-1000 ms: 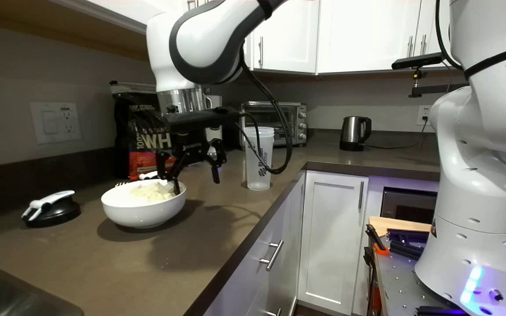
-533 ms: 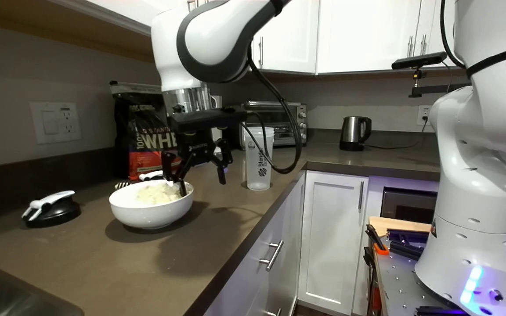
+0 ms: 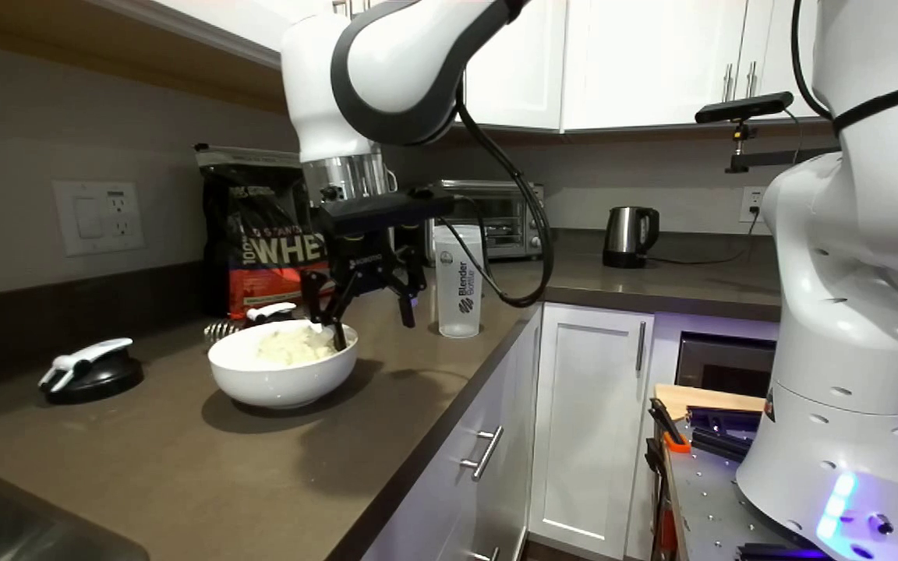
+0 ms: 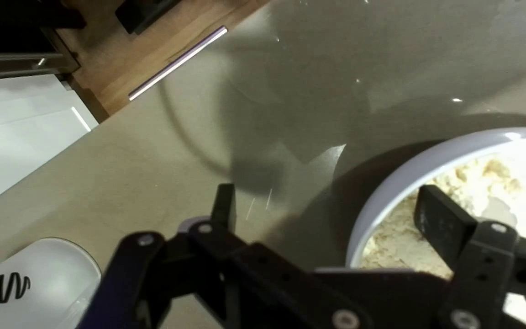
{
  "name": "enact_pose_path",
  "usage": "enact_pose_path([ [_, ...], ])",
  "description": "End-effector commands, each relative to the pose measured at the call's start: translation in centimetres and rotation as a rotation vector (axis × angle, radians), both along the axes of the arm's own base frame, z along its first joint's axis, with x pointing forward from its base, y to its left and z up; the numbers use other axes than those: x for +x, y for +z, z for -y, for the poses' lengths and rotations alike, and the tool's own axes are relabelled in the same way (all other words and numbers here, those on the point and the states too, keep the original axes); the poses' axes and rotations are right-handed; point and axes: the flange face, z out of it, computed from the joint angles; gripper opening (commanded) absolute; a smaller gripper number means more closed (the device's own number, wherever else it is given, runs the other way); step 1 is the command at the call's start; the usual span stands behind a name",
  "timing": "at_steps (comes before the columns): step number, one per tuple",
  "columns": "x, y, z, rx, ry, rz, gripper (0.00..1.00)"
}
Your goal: Move the white bowl forward
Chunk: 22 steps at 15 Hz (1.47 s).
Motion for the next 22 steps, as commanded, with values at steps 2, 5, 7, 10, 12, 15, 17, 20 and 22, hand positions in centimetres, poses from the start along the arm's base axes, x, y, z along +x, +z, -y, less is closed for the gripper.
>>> enact_pose_path([
  [2, -2.2, 0.2, 0.4, -0.012, -0.032, -0.002, 1.0],
  [5, -3.1, 0.0, 0.6, -0.014, -0.047, -0.007, 1.0],
  [7, -3.8, -0.1, 0.9, -0.017, -0.055, -0.012, 1.0],
  [10, -5.0, -0.4, 1.4, -0.026, -0.071, -0.02, 1.0],
  [12, -5.5, -0.6, 2.1, -0.036, -0.087, -0.023, 1.0],
  [15, -5.7, -0.6, 3.6, -0.051, -0.116, -0.028, 1.0],
  [17, -5.5, -0.4, 4.4, -0.055, -0.126, -0.022, 1.0],
  [20, -5.0, -0.3, 5.0, -0.061, -0.133, -0.021, 1.0],
  [22, -4.8, -0.2, 5.1, -0.062, -0.129, -0.017, 1.0],
])
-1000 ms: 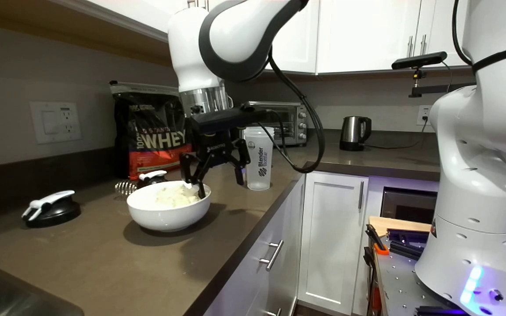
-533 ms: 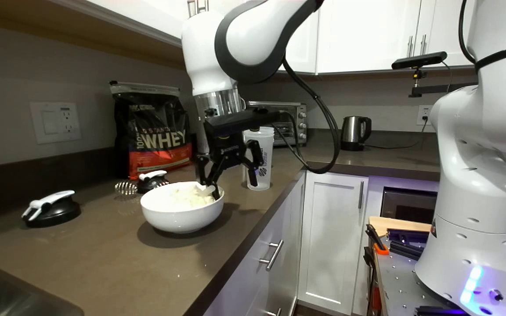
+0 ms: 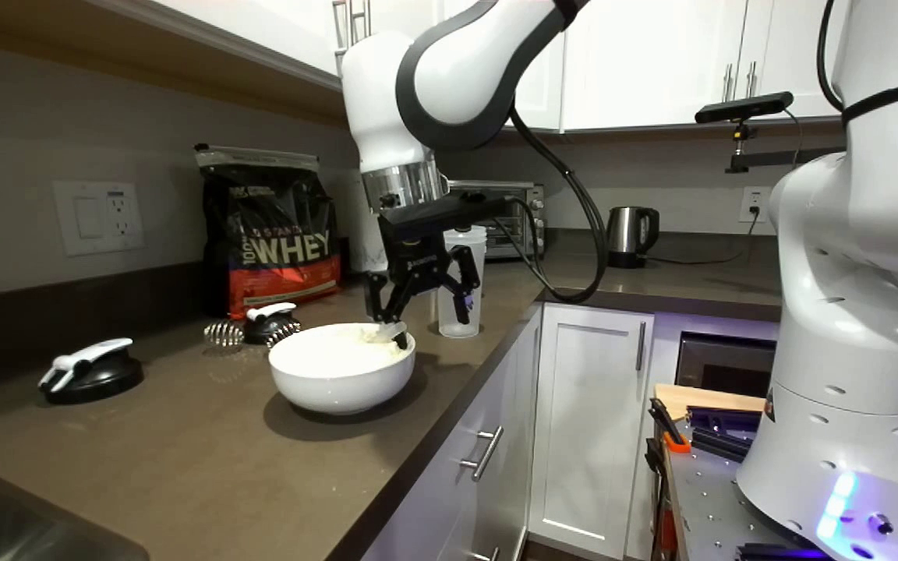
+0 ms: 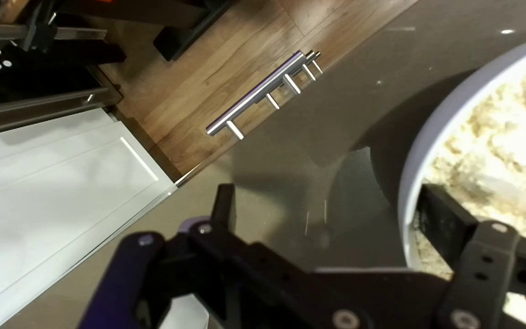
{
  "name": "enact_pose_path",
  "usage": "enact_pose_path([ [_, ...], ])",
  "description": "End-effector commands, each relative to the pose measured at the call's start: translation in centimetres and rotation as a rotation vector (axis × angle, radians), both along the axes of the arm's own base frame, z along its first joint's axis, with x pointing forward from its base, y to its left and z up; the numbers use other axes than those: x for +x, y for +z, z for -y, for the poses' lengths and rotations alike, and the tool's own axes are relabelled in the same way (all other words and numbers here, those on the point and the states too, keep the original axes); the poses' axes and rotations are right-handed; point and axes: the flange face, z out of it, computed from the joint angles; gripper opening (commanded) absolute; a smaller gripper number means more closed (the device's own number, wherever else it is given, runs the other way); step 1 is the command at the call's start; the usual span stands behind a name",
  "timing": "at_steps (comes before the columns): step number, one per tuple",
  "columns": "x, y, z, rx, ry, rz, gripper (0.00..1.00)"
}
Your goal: Move the white bowl forward
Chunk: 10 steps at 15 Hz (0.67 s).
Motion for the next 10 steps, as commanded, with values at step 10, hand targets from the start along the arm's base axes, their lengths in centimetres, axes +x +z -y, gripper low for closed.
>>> enact_pose_path([
  [10, 1.9, 4.6, -1.1, -0.051, 0.06, 0.095, 1.0],
])
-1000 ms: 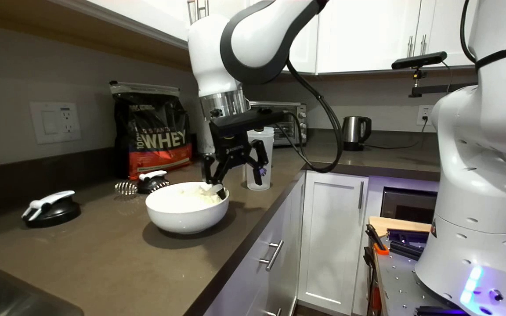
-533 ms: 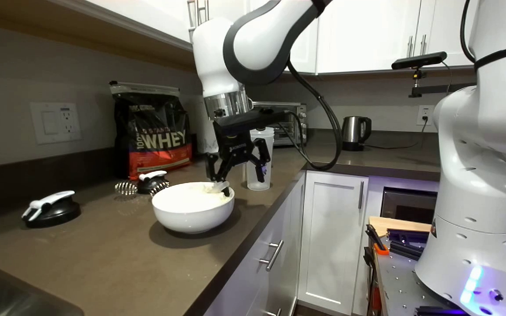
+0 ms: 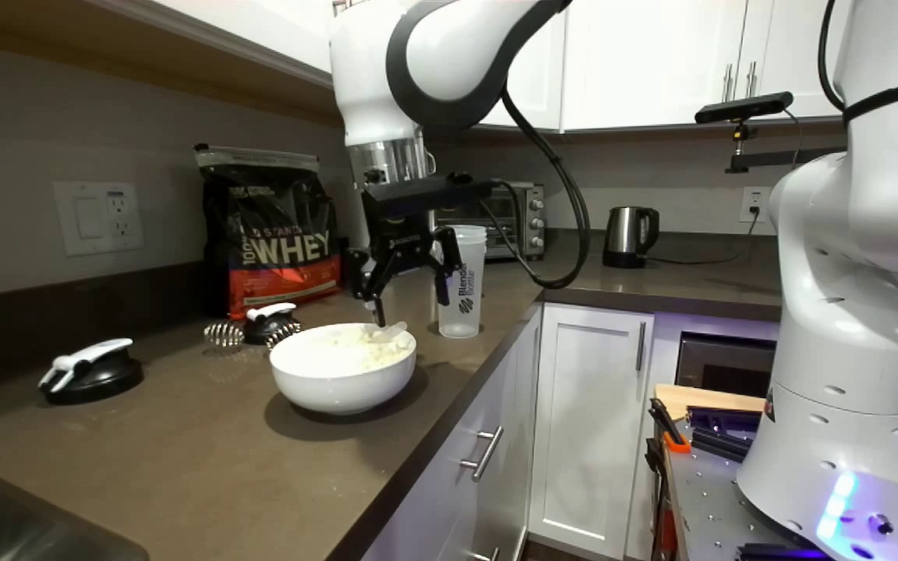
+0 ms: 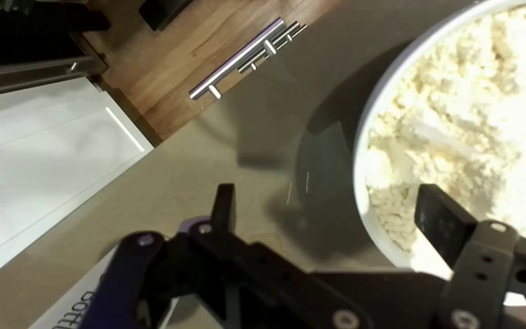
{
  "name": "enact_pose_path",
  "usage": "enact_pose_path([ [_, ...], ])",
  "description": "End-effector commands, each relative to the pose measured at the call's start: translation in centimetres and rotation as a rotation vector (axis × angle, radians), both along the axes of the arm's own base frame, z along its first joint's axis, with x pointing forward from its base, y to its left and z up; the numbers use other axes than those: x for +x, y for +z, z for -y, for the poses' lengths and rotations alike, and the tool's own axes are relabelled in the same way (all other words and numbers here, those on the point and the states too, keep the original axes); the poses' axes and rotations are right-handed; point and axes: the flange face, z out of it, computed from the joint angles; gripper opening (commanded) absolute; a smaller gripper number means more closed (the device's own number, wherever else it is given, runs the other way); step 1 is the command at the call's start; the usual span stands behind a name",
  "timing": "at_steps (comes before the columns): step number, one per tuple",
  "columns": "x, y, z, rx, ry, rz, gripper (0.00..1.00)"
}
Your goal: Move the white bowl forward
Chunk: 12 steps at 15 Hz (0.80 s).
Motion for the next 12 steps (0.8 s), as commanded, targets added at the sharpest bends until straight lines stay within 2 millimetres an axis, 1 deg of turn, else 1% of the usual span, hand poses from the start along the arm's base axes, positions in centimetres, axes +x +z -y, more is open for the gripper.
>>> enact_pose_path([
  [1, 0.5, 2.3, -0.4, -0.032, 0.025, 0.035, 1.0],
  [3, 0.7, 3.7, -0.8, -0.017, 0.043, 0.057, 1.0],
  [7, 0.7, 7.1, -2.2, 0.068, 0.132, 0.104, 1.0],
  [10, 0.2, 9.6, -3.1, 0.152, 0.279, 0.112, 1.0],
  [12, -0.4, 11.0, -3.5, 0.184, 0.385, 0.089, 1.0],
])
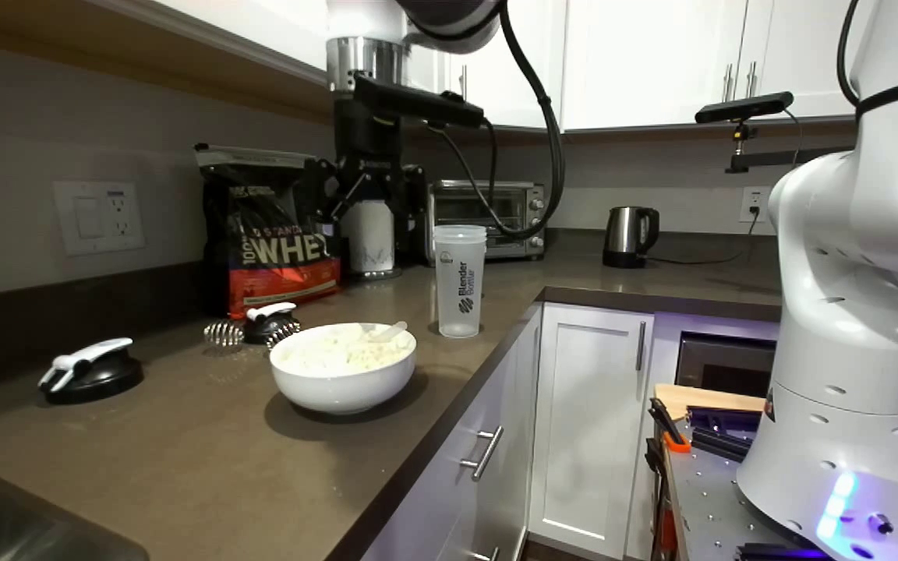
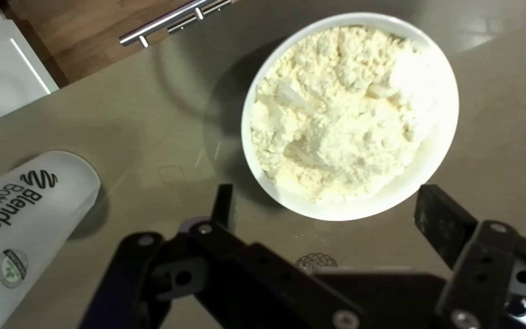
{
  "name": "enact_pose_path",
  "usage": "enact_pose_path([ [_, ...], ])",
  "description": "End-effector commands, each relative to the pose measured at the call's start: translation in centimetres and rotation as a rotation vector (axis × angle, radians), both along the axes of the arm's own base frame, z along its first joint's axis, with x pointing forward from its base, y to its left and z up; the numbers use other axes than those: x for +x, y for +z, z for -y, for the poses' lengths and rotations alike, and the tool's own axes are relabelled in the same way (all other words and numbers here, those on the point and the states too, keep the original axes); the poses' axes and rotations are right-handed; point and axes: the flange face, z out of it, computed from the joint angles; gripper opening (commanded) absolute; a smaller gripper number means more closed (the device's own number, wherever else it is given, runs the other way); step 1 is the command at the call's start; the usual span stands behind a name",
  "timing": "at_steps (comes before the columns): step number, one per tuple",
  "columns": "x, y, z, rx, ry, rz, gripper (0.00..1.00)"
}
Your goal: Move the white bowl forward
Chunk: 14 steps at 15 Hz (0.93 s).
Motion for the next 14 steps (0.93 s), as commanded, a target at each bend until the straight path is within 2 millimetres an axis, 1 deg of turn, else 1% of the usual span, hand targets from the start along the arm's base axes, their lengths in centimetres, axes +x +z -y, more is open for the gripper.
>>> enact_pose_path([
  [1, -1.4, 2.7, -0.6, 0.041, 0.194, -0.041, 1.0],
  [5, -2.7, 4.3, -1.2, 0.008, 0.4, -0.121, 1.0],
  [8, -3.2, 5.0, -1.6, -0.005, 0.503, -0.155, 1.0],
  [9, -2.8, 4.2, -1.4, -0.003, 0.432, -0.134, 1.0],
  [14, -2.8, 4.2, -1.4, -0.003, 0.438, -0.138, 1.0],
])
